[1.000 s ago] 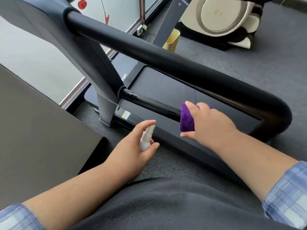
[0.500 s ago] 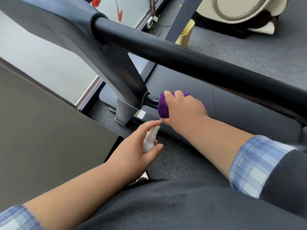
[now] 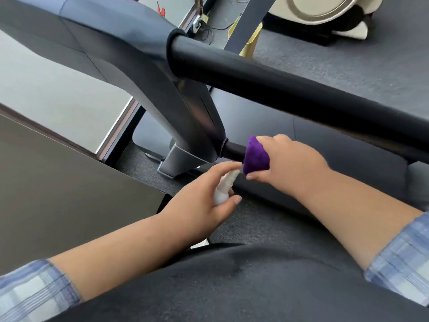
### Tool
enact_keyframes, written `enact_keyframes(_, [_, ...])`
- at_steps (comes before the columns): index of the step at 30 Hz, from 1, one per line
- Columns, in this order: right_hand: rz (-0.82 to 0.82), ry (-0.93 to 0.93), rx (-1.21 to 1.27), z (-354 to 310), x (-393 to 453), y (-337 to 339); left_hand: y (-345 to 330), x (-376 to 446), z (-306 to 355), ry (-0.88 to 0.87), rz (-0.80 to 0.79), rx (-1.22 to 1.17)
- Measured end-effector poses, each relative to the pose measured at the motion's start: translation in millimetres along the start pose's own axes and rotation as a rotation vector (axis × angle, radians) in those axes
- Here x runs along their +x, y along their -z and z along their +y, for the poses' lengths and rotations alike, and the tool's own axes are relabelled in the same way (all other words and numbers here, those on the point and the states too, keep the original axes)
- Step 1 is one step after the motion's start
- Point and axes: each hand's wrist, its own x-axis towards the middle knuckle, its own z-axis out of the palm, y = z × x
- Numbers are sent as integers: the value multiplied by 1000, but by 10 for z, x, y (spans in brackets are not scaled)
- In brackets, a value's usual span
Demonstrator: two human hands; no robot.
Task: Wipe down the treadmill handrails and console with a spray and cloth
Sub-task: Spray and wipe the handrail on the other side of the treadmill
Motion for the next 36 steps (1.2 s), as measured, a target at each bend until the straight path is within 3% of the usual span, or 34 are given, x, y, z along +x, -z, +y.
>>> enact_keyframes(5, [4,-51,-43,16,-49,-29,180,42,-131,-48,-82,-7])
enact_keyframes(14, [57,-10,-62,-790,431,15,387,65,-225,-93,-92,22])
enact_keyframes(25, [-142,-130,126,-15,8,137,332,292,-48,-227,-256,27])
enact_keyframes(28, [-99,-115,41,-149,54,127,399,277,-121,-229,-255,37])
enact_keyframes(32, [74,-29,-49,-598,250,-4,455,252,-170,-200,-270,56])
enact_keyframes(36, [134,-105,-26,-827,386,-79,461,234,-141,-218,-248,97])
